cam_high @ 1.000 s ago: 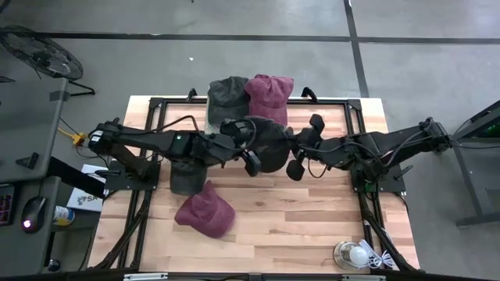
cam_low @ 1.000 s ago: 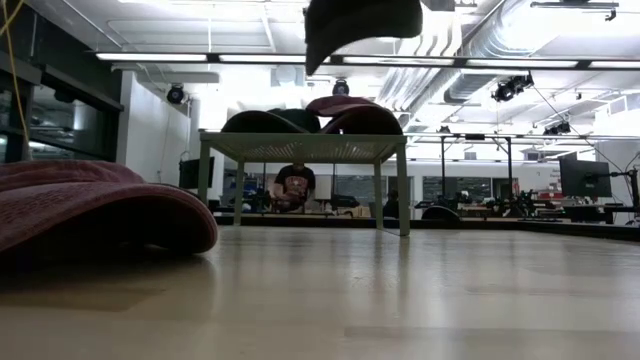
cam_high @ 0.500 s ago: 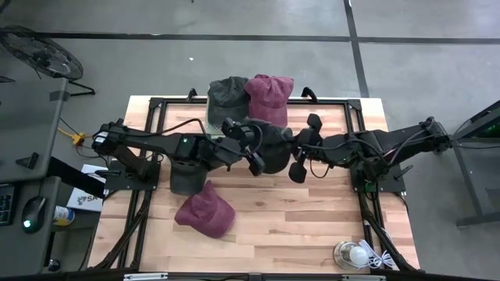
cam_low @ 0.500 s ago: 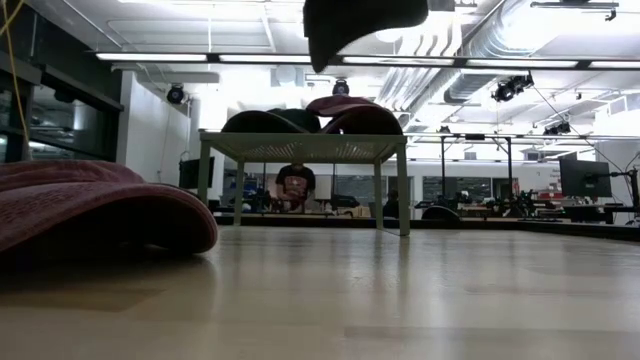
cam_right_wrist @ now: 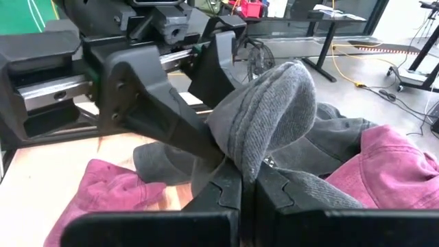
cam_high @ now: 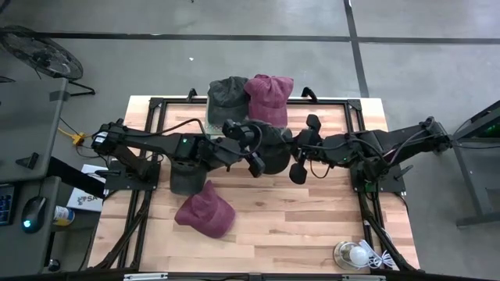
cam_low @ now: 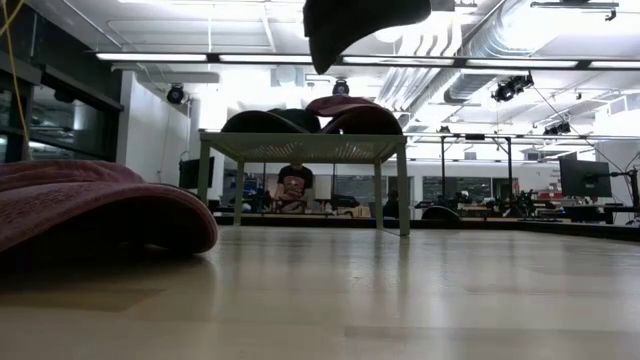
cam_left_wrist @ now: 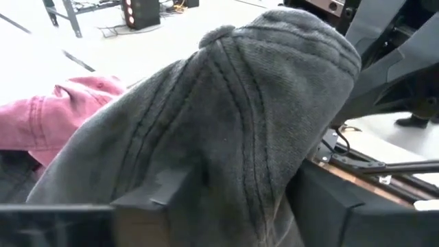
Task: Pick & Place hat
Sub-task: Stack the right black cap on top of the black cap on the shelf
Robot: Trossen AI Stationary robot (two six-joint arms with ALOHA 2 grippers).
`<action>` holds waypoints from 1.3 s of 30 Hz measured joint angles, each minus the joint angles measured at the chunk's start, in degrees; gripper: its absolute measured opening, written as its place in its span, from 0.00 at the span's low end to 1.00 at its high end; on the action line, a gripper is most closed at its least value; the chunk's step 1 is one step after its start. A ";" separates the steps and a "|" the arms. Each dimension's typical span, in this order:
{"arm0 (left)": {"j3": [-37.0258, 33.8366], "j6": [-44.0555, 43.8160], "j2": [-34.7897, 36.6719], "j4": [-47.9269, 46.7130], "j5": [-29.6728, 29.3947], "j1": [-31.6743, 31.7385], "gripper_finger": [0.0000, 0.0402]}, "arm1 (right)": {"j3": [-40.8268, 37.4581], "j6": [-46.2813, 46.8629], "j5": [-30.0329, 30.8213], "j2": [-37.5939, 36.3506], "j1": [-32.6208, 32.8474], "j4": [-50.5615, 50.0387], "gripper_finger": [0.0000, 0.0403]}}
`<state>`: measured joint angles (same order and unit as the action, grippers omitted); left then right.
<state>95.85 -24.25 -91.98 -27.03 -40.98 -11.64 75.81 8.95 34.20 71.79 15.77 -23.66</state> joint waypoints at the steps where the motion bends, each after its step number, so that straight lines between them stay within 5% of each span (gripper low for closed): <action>1: 0.00 -0.83 0.00 0.00 -0.04 0.00 0.44 | 0.00 0.02 0.00 0.00 0.00 0.00 0.00; 9: 0.00 -1.60 0.00 0.19 -0.03 -0.07 0.04 | -0.02 0.02 -0.04 0.09 -0.02 0.02 0.00; 22: 0.00 -1.60 0.00 -0.11 1.67 0.00 0.01 | -0.02 -0.20 -2.60 0.11 0.00 -0.02 0.02; 39: -0.09 -7.06 4.63 -7.33 -1.66 0.06 0.01 | -0.02 11.26 -4.08 -7.25 0.04 -5.86 0.50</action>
<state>95.77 -31.31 -87.35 -34.35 -42.64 -11.58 75.79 20.21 30.12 64.54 15.81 -29.52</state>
